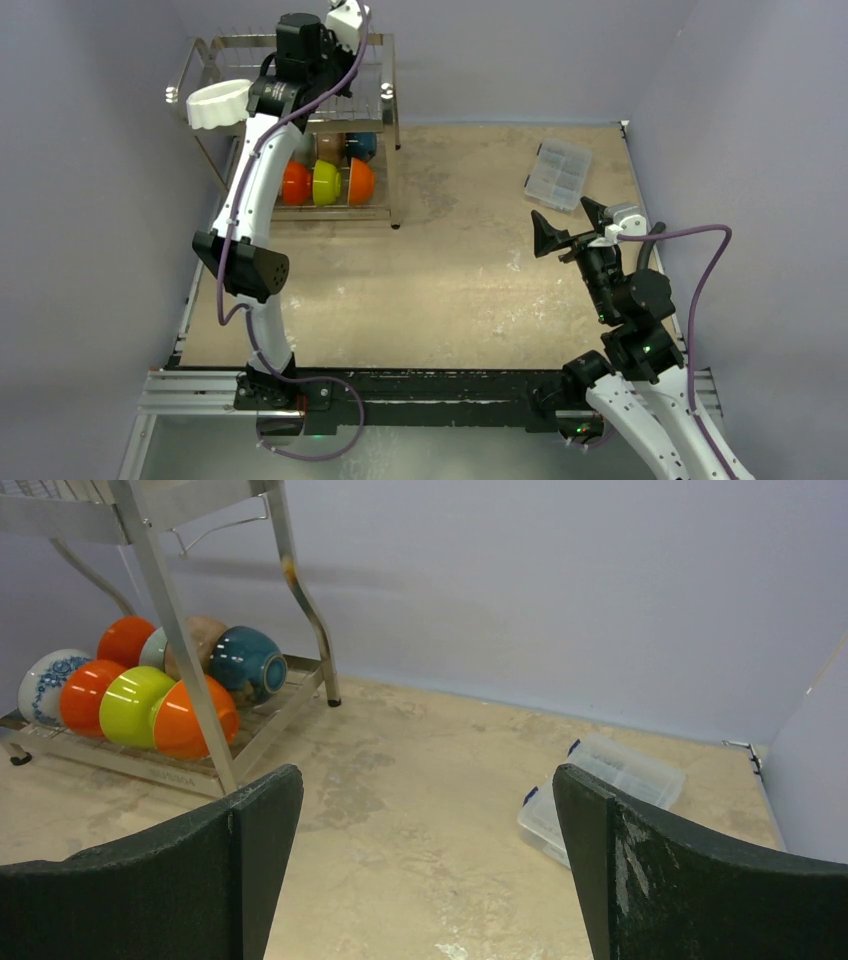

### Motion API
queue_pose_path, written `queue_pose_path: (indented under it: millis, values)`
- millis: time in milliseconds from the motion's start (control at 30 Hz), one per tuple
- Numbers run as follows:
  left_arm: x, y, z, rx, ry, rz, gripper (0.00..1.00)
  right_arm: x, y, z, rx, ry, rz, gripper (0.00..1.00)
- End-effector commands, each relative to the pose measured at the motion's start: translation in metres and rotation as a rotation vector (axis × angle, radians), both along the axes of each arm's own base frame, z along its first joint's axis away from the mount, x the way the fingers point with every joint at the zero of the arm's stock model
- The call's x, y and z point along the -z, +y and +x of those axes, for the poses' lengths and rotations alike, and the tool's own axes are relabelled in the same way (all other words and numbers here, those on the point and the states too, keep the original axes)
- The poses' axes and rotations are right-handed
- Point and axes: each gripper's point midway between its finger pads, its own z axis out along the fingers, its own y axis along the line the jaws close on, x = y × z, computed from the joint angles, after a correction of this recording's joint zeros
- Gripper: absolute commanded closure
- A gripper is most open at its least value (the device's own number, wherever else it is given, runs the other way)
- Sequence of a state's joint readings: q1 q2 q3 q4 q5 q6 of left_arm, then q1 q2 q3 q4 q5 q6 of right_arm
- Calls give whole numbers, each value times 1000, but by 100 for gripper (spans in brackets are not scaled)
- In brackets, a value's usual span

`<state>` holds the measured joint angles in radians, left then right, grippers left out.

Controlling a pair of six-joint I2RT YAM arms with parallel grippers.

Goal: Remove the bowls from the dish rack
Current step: Pick up the bowl from the dish rack.

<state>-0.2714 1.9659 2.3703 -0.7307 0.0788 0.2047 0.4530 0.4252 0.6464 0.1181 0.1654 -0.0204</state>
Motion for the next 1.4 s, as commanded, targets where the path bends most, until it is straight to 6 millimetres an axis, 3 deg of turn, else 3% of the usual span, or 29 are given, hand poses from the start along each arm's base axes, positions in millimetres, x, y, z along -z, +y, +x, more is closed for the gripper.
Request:
queue_pose_path:
  millis: [0, 300, 633, 900, 1067, 1367]
  values:
    - [-43, -19, -13, 92, -74, -186, 100, -11, 0, 0, 4, -36, 16, 1]
    - [-100, 3, -12, 46, -217, -416, 100, -11, 0, 1, 6, -34, 15, 1]
    - [-146, -7, -31, 146, -312, -528, 100, -11, 0, 1, 3, -35, 16, 1]
    - [-184, 0, -53, 154, -412, -583, 100, -12, -1, 0, 6, -37, 18, 1]
    - [-201, -2, -67, 189, -437, -616, 100, -13, -1, -1, 4, -39, 18, 1]
    - [-210, -12, -89, 277, -433, -642, 100, -16, 7, -1, -34, -36, 22, 1]
